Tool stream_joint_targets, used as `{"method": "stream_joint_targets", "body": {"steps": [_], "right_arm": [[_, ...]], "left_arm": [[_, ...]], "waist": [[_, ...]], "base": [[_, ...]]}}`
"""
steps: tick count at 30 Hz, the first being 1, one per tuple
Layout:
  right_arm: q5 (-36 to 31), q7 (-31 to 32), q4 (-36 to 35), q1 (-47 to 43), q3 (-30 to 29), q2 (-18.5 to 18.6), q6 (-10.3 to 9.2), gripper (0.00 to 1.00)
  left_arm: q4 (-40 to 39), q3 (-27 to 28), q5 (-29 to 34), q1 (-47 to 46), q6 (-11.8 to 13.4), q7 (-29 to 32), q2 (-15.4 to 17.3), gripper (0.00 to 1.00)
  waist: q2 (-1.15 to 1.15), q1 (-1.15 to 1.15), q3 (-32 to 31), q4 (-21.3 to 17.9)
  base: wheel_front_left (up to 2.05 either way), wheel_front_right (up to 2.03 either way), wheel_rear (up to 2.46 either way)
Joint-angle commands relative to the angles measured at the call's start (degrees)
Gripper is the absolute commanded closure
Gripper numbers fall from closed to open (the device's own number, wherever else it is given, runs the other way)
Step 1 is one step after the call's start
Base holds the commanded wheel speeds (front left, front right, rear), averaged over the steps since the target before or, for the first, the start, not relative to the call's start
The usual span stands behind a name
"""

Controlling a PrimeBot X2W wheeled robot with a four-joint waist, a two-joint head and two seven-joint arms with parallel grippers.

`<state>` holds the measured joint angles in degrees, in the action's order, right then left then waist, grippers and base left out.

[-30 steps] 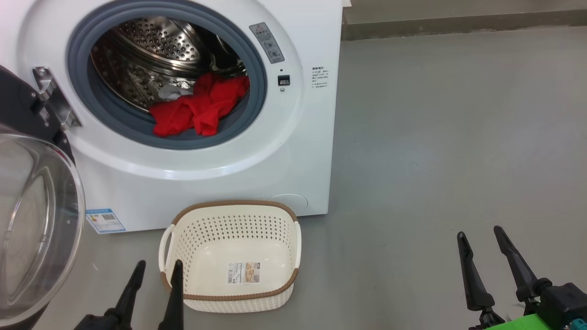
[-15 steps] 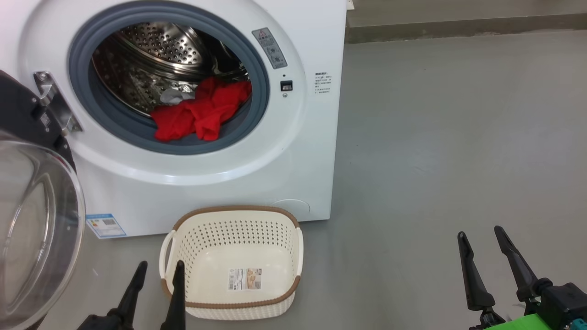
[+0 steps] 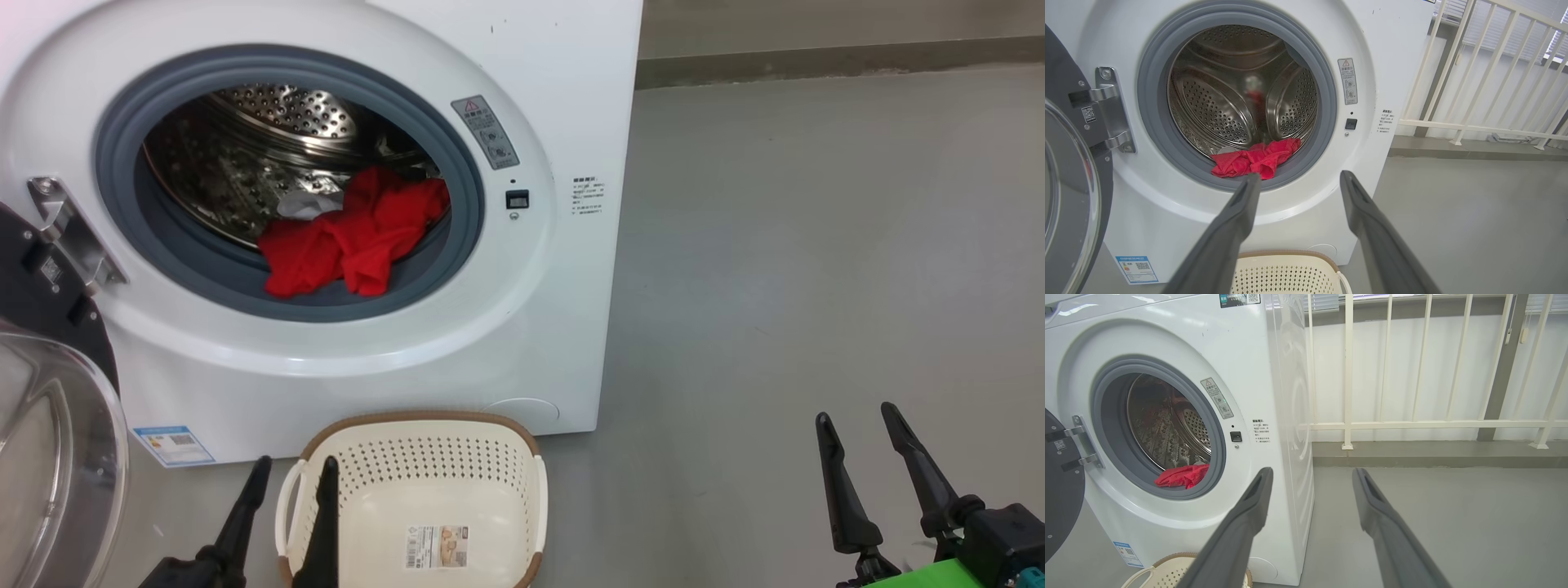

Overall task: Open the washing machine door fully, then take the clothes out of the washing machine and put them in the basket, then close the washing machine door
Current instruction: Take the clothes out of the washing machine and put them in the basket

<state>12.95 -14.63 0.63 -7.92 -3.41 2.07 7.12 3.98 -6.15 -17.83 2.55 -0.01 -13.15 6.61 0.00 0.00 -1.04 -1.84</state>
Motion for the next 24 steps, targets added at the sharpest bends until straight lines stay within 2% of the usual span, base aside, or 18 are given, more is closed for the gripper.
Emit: {"method": "stream_joint_targets", "body": {"steps": [1, 24], "right_arm": [[0.1, -0.4, -1.3, 1.8, 0.8, 0.8, 0.36, 0.0], [0.5, -0.4, -1.3, 1.3, 1.0, 0.8, 0.36, 0.0]], "left_arm": [[-1.8, 1.6, 0.3, -1.4, 0.4, -0.5, 0.8, 0.0], [-2.8, 1.2, 0.3, -1.4, 3.4, 0.7, 0.5, 0.0]], "waist": [[0.0, 0.0, 0.0, 0.1], [0.0, 0.0, 0.8, 1.2]], "base": [[0.33, -0.33, 0.0], [0.01, -0.01, 0.0]]}}
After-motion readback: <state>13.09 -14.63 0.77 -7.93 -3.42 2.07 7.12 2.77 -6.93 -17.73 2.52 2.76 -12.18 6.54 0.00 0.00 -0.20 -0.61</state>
